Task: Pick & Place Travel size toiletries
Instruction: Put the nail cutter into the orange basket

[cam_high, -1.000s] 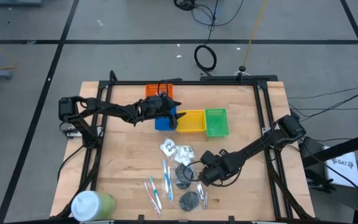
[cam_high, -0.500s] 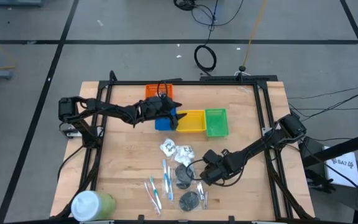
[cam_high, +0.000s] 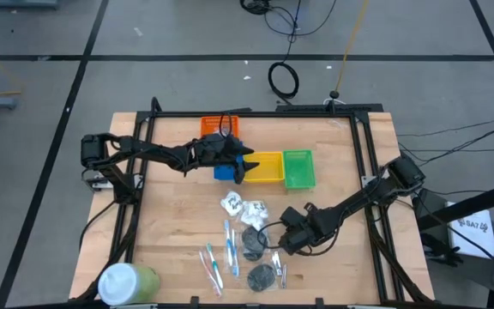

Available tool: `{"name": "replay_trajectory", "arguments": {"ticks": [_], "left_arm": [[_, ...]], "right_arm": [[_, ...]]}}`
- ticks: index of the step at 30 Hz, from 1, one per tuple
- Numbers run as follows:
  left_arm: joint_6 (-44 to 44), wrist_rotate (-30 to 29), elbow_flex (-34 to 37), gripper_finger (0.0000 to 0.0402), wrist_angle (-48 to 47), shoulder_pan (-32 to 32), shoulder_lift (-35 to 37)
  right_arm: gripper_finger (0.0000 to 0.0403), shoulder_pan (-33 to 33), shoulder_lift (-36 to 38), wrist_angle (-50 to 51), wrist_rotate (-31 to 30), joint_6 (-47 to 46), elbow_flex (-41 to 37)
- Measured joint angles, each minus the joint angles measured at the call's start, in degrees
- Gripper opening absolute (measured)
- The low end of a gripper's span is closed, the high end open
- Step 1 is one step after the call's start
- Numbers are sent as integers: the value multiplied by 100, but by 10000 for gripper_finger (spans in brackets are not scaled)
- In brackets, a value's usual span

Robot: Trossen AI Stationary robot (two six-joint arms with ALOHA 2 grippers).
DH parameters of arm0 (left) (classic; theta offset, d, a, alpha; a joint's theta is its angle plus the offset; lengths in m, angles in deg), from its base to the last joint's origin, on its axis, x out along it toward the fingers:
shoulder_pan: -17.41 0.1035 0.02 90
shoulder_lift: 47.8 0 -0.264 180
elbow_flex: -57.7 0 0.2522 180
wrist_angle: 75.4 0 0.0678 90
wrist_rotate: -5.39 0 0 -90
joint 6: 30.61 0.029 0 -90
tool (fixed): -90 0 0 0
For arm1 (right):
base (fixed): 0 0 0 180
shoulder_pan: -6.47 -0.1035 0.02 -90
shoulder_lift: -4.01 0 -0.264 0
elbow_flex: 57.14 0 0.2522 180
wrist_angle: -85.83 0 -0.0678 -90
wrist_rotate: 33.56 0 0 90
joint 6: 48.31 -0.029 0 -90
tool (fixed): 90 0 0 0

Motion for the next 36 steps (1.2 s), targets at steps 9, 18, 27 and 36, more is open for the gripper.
{"name": "replay_trajectory", "arguments": {"ticks": [9, 18, 27, 36], "left_arm": [[-51, 205, 0, 267, 193, -163, -2], [487, 926, 0, 267, 1673, -772, -2], [1389, 770, -200, 267, 2333, -1593, -2], [1617, 275, -273, 266, 2438, -1776, 22]], "right_arm": [[10, -353, 1341, -92, -2045, 1150, 11], [10, -622, 1820, -722, -4765, 3042, 15], [10, -203, 1819, -4128, -4797, 5819, -758], [10, 88, 1821, -8060, -3604, 7679, -1846]]}}
